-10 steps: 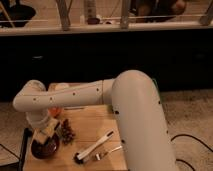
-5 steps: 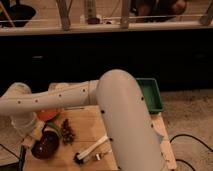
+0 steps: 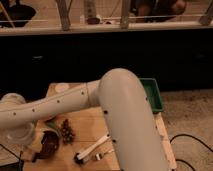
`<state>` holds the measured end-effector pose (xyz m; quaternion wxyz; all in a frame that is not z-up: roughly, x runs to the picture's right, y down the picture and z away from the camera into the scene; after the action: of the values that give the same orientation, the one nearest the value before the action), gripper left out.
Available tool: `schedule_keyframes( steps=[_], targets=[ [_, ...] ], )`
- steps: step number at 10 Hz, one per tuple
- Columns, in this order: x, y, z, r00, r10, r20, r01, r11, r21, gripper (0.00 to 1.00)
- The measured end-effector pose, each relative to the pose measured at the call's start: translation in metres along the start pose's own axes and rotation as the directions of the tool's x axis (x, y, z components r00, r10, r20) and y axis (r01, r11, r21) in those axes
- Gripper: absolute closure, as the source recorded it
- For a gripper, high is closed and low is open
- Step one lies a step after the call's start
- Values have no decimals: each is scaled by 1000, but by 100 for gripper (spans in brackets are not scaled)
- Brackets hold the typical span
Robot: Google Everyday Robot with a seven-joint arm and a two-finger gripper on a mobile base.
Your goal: Wipe purple bowl with eraser
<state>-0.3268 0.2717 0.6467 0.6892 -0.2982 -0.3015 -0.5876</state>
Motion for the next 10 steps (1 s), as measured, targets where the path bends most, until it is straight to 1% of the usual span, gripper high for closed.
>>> schedule_keyframes(
  steps=[1, 2, 3, 4, 5, 8, 9, 10],
  targets=[
    [1, 11, 1, 1000, 21, 1, -21, 1000, -11, 100],
    [6, 25, 2, 998, 63, 0, -63, 998, -26, 100],
    [12, 30, 3, 996, 87, -2, -87, 996, -31, 100],
    [22, 34, 4, 994, 109, -5, -109, 993, -33, 100],
    [38, 37, 5, 991, 134, -9, -135, 990, -33, 100],
    [81, 33, 7, 986, 165, -10, -165, 986, -18, 100],
    [86, 27, 7, 988, 154, -9, -154, 988, -13, 100],
    [86, 16, 8, 991, 133, -9, -133, 991, -7, 100]
  ],
)
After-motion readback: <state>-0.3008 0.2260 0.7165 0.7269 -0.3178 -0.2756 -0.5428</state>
